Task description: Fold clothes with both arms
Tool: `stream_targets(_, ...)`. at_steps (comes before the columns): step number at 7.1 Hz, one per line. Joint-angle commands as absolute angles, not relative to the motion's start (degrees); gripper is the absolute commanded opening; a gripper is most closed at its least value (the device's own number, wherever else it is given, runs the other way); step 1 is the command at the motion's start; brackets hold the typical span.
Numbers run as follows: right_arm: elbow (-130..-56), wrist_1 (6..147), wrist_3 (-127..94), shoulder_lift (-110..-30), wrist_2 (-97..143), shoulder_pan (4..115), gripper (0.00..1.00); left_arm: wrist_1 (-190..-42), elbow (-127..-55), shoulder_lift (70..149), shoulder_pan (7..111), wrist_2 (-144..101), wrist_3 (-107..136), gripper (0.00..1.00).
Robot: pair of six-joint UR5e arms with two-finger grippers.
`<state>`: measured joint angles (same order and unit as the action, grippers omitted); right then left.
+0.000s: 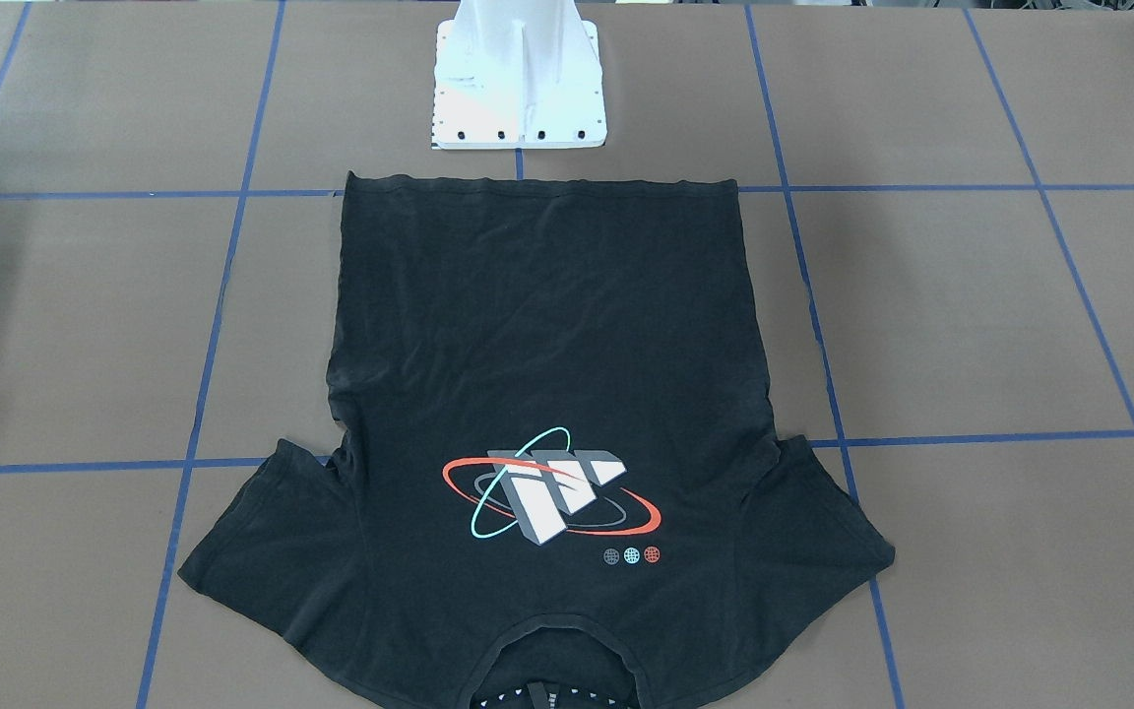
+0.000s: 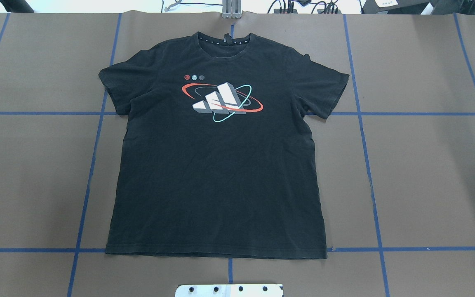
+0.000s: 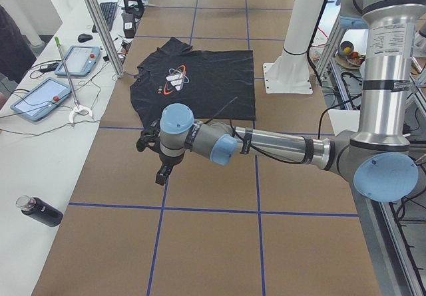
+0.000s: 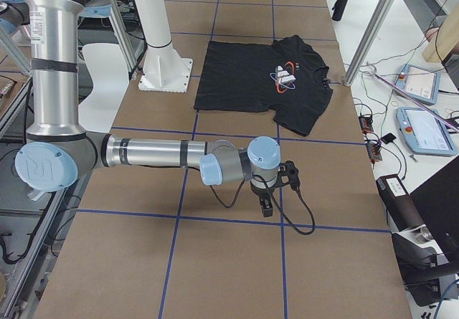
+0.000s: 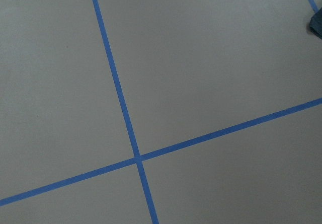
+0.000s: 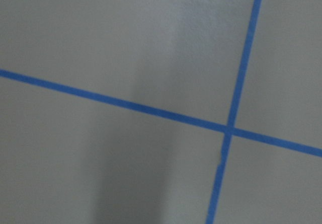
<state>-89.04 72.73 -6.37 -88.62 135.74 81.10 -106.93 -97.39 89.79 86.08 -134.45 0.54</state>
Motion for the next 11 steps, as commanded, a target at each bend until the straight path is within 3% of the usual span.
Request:
stream_targets(1,-78.7,63.3,-23.8,-76.5,130.6,73.2,0.99,-108.7,-97.3,89.7,85.4,-134.4,0.6,1.0)
stream_targets(3,-68.2,56.4,-42.7,-64.7,128.7,68.6,1.0,-108.6,-97.1,89.7,85.4,-134.4,0.8,1.0)
stream_targets(6,-64.4,52.9,-61.7,-56.8,122.0,60.9,1.0,-108.6,-97.0,89.8,85.3,-134.3,0.9,1.0)
stream_targets(8,-59.8,47.5,-64.3,-54.7,119.3,58.4,0.87,-108.7,-97.3,90.1,85.3,-134.3,2.9,1.0)
stream_targets(10,-59.7,47.5,-64.3,-54.8,116.4,56.2,0.65,-108.7,-97.6,90.1,85.3,-134.4,3.0,1.0)
stream_targets(11,-59.3,47.5,-64.3,-54.9,115.4,55.5,0.65,-108.7,-97.8,90.1,85.4,-134.4,3.0,1.0)
